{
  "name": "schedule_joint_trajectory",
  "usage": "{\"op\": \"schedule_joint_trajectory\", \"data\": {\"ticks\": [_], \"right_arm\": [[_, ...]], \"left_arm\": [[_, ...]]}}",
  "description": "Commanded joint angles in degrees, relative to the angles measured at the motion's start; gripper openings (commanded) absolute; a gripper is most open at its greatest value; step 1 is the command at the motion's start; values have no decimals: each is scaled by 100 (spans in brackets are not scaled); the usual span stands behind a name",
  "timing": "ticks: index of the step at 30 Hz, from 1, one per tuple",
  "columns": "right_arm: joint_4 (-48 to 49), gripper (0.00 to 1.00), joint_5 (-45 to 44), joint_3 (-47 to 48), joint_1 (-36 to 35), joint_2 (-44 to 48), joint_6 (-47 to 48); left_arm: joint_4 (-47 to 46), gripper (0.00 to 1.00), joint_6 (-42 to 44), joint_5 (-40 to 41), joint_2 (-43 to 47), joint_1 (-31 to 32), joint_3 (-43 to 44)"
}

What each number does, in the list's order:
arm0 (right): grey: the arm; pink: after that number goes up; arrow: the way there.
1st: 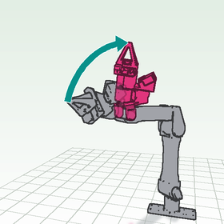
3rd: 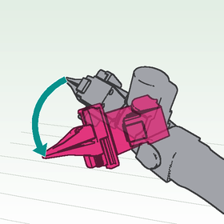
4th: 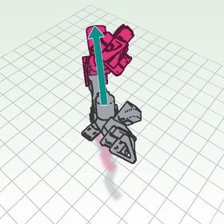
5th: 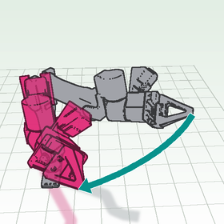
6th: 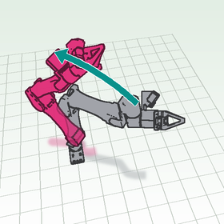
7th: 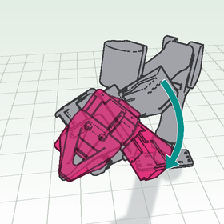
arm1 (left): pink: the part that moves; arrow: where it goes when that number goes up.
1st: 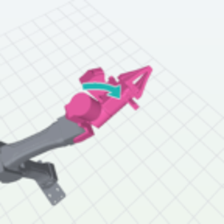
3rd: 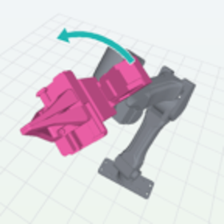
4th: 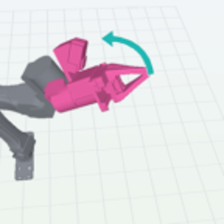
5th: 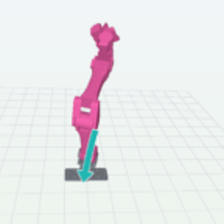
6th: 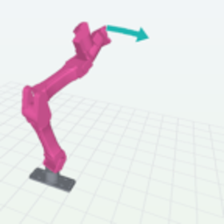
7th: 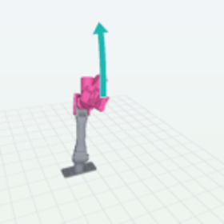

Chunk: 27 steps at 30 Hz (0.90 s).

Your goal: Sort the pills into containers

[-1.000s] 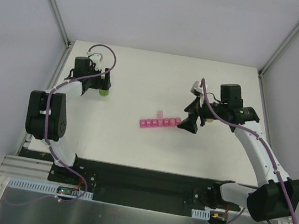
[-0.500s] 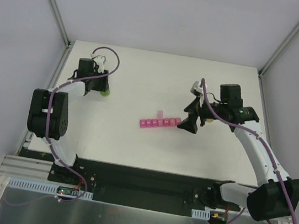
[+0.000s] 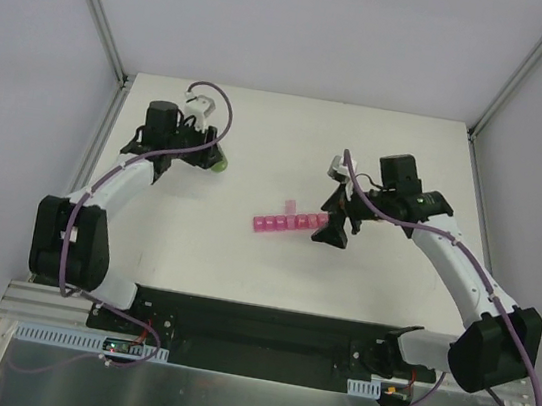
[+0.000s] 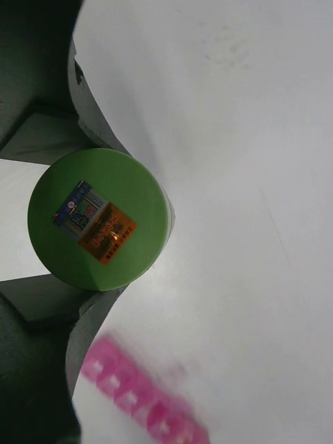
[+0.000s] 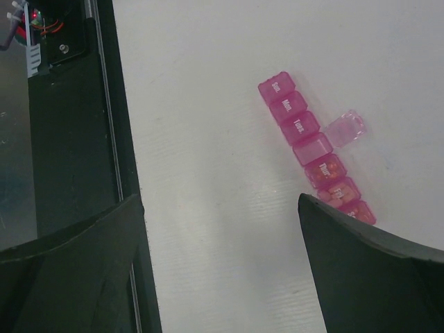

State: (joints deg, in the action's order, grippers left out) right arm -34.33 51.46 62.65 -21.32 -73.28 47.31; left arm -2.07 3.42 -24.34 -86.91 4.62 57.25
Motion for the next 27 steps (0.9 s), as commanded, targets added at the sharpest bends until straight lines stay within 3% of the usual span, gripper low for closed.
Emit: {"op": "schedule_joint_trajectory", "data": {"ticks": [1, 7, 12, 21, 27], "right_arm": [[381, 97, -302, -209, -381, -82, -158], [2085, 97, -1058, -719, -662, 314, -1170], [2430, 97, -1156, -807, -873, 480, -1707], [2817, 97, -269, -895, -1049, 534, -2181], [2844, 97, -286, -825, -1137, 358, -2288]], "left_arm": [[57, 2, -324, -1115, 1051, 705, 5], [5, 1, -1413, -1214, 1826, 1830, -293], [-320, 1, -2327, -845, 2003, 2507, -574], [-971, 2, -3075, -669, 1836, 2974, -689], [-1296, 2, -3365, -642, 1748, 3115, -654]]}}
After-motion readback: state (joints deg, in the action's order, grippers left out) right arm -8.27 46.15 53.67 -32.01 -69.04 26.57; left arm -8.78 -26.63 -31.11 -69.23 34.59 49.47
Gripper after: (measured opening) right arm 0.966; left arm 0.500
